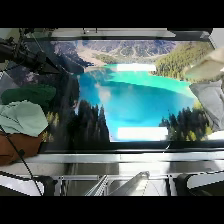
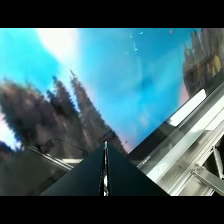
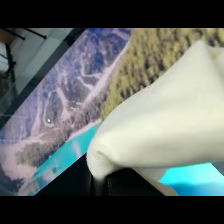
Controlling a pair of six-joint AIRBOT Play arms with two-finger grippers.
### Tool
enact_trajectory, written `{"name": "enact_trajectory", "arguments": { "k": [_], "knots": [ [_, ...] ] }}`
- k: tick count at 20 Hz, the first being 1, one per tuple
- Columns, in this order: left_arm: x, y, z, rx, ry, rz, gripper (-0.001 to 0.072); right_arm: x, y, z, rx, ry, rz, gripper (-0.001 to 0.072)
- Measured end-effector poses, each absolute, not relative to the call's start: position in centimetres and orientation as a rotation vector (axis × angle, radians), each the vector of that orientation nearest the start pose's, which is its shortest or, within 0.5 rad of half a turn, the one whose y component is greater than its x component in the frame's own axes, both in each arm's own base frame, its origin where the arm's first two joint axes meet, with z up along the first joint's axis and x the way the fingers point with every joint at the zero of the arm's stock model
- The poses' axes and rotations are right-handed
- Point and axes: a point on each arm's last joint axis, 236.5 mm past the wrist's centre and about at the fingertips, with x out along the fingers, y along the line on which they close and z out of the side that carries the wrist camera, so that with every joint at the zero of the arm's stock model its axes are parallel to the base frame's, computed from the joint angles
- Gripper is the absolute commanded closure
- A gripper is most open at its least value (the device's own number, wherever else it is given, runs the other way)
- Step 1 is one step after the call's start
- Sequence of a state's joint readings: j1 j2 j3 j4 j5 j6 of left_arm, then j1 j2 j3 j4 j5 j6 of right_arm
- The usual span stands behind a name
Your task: Fold the shirts.
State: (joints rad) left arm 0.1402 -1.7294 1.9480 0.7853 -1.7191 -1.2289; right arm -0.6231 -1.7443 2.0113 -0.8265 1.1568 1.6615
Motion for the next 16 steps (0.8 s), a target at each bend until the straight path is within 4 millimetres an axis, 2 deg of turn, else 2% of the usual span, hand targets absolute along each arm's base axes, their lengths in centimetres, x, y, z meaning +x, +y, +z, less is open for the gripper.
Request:
{"name": "enact_trajectory", "arguments": {
  "k": [2,4,11,16],
  "knots": [
    [44.4,-10.7,12.5,-0.303,1.231,-0.812,0.0697,52.0,-22.6,16.6,0.915,0.665,-0.155,0.0698],
    [44.3,-11.0,12.5,-0.301,1.235,-0.817,0.0697,51.0,-23.5,16.2,0.927,0.683,-0.183,0.0698],
    [43.6,-13.4,12.5,-0.271,1.25,-0.862,0.0696,48.1,-24.5,15.0,0.923,0.777,-0.269,0.0699],
    [43.3,-14.3,12.5,-0.258,1.256,-0.88,0.0696,44.7,-25.5,12.8,0.906,0.903,-0.413,0.0699]
  ]
}}
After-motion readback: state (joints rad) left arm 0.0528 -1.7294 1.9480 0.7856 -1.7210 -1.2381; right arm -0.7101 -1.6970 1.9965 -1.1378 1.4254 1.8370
